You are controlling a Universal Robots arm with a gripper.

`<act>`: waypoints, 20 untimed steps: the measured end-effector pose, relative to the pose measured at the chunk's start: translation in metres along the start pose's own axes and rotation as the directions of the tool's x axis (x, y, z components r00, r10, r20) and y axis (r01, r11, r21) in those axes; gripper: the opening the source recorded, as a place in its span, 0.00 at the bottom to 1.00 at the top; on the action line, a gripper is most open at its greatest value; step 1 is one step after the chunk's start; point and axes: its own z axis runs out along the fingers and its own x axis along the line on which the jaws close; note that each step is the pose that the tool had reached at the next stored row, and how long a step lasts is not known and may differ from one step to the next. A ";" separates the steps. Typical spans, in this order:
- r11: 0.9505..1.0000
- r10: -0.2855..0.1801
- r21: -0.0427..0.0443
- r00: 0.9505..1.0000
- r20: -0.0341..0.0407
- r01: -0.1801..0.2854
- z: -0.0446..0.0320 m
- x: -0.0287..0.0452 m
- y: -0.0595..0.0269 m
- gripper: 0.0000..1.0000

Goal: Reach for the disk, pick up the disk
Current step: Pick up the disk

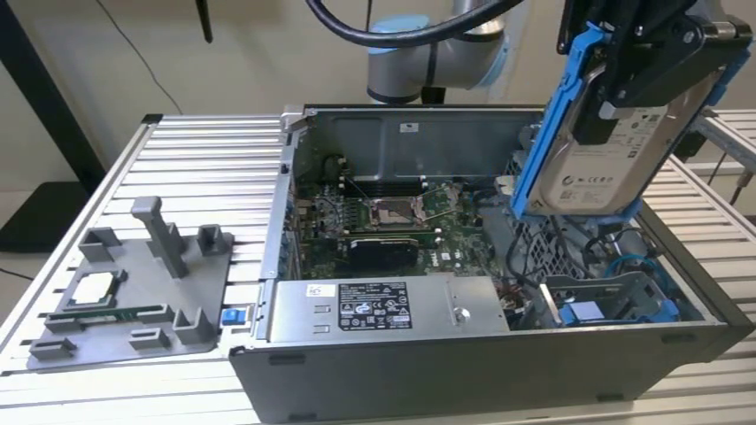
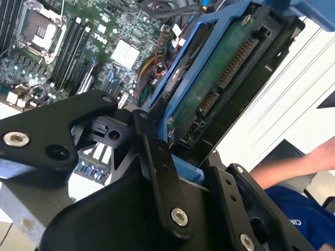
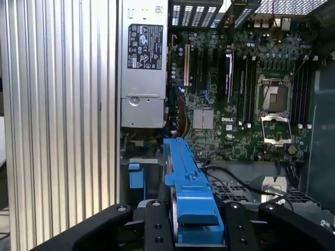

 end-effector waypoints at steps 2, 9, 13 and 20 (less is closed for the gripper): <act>1.000 0.000 0.000 1.000 0.000 0.000 0.0004 0.0011 -0.0031 0.00; 1.000 0.000 0.000 1.000 0.000 0.000 0.0021 0.0042 -0.0125 0.00; 1.000 0.000 0.000 1.000 -0.001 0.000 0.0036 0.0047 -0.0154 0.00; 1.000 0.000 0.000 1.000 -0.001 0.000 0.0062 0.0083 -0.0243 0.00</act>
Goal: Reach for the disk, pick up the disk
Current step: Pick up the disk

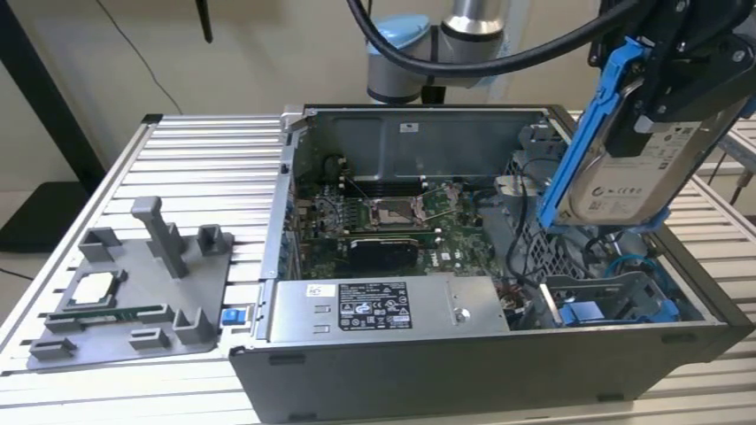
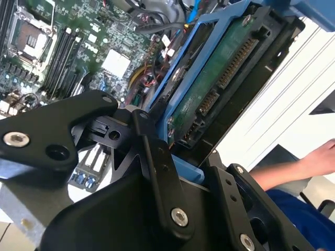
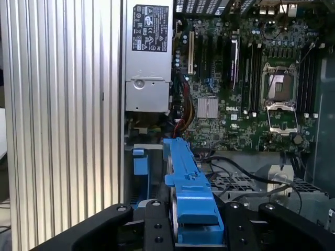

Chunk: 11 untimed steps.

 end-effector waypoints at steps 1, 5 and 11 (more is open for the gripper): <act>1.000 0.000 0.000 1.000 0.000 0.000 0.0002 0.0012 -0.0018 0.00; 1.000 0.000 0.000 1.000 -0.001 0.000 0.0011 0.0059 -0.0083 0.00; 1.000 0.000 0.000 1.000 -0.001 0.000 0.0052 0.0127 -0.0139 0.00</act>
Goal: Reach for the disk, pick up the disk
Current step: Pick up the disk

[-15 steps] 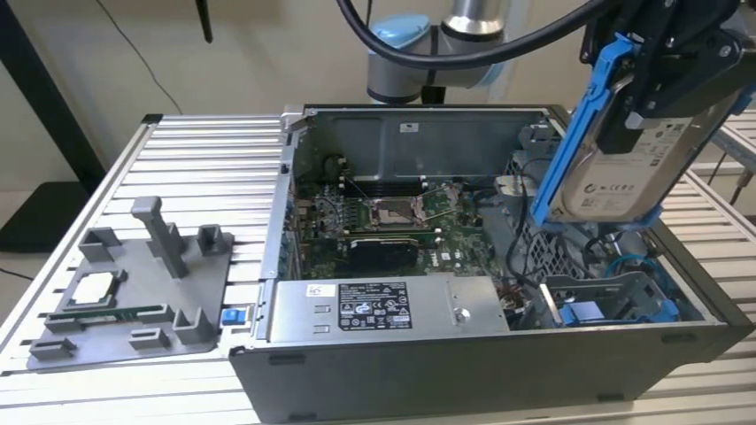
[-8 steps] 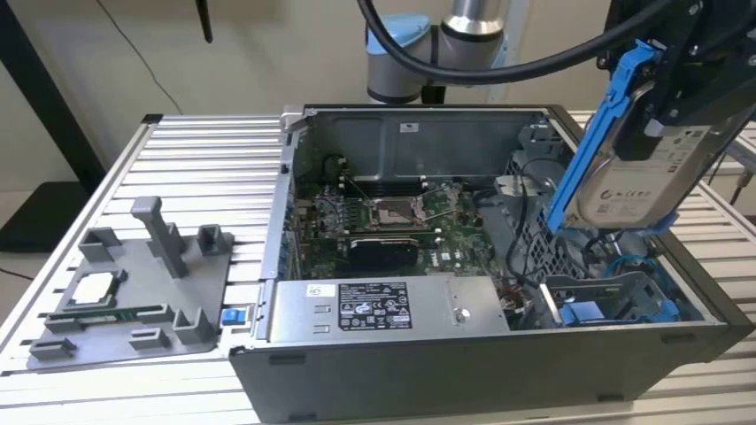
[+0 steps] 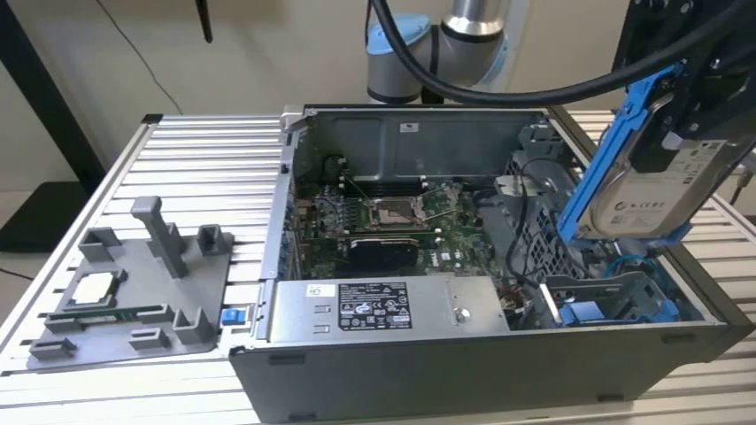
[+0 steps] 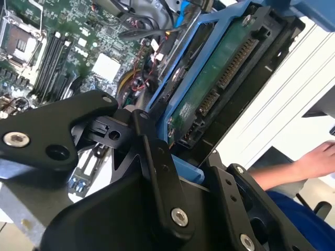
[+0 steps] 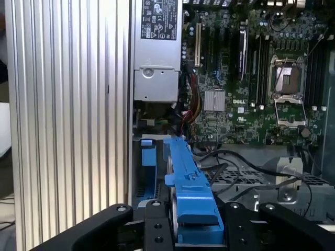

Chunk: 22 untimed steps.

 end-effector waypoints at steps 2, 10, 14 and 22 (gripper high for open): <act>1.000 0.000 0.000 1.000 0.000 0.000 0.0026 0.0015 -0.0012 0.00; 1.000 0.000 0.000 1.000 -0.001 0.000 0.0148 0.0054 -0.0045 0.00; 1.000 0.000 0.000 1.000 -0.002 0.000 0.0209 0.0062 -0.0057 0.00; 1.000 0.000 0.000 1.000 -0.006 0.000 0.0289 0.0066 -0.0065 0.00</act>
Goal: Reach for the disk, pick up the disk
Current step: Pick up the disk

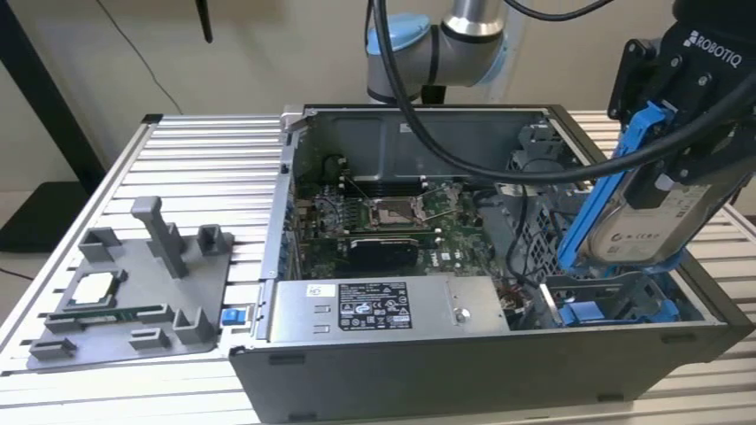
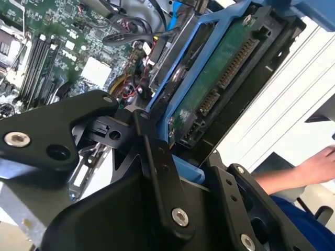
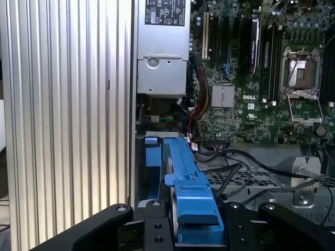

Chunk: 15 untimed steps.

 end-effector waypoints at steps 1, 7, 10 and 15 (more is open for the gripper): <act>1.000 0.000 0.000 1.000 0.000 0.000 0.0004 0.0000 -0.0002 0.00; 1.000 0.000 0.000 1.000 0.000 0.000 0.0014 0.0062 -0.0026 0.00; 1.000 0.000 0.000 1.000 -0.001 0.000 0.0016 0.0106 -0.0031 0.00; 1.000 0.000 0.000 1.000 0.000 0.000 0.0017 0.0121 -0.0034 0.00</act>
